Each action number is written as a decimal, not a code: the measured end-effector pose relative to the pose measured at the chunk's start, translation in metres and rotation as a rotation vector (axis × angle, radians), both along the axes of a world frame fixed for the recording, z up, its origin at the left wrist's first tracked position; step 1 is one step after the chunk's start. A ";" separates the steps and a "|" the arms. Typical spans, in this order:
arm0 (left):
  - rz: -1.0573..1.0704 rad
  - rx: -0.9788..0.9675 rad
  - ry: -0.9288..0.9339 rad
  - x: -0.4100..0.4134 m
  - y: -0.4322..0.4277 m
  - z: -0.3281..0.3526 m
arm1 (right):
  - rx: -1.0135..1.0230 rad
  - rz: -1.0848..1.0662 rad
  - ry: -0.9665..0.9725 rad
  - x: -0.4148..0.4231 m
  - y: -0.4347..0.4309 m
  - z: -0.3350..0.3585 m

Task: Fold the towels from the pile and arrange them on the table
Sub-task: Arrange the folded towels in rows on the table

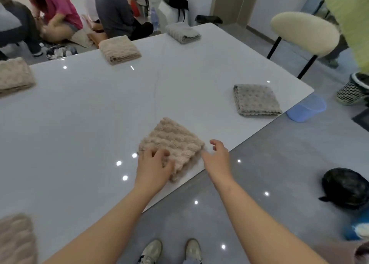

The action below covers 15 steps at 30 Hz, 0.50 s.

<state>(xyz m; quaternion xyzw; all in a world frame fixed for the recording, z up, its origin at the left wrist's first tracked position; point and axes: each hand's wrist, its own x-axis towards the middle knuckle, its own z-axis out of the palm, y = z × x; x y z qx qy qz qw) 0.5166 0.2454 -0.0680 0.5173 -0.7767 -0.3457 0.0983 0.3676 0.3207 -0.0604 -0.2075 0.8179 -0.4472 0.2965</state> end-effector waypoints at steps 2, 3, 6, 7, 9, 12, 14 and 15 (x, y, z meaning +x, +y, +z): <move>0.047 -0.014 0.009 -0.006 0.002 -0.001 | 0.011 0.090 -0.037 -0.010 -0.004 -0.001; 0.062 -0.020 0.017 -0.008 0.004 -0.001 | 0.019 0.136 -0.055 -0.013 -0.005 -0.002; 0.067 -0.033 0.030 -0.011 0.004 -0.001 | 0.046 0.231 -0.092 -0.020 -0.009 -0.004; 0.061 -0.037 0.030 -0.011 0.004 -0.002 | 0.049 0.245 -0.101 -0.021 -0.011 -0.005; 0.046 -0.025 0.040 -0.010 0.001 -0.002 | 0.052 0.268 -0.090 -0.022 -0.014 -0.006; 0.044 0.001 0.090 -0.010 -0.005 0.000 | 0.078 0.280 -0.040 -0.021 -0.017 -0.005; 0.156 0.007 0.165 -0.010 -0.007 0.001 | 0.086 0.263 -0.025 -0.022 -0.017 -0.005; 0.254 0.022 0.199 -0.011 -0.008 0.001 | 0.090 0.259 -0.019 -0.022 -0.017 -0.005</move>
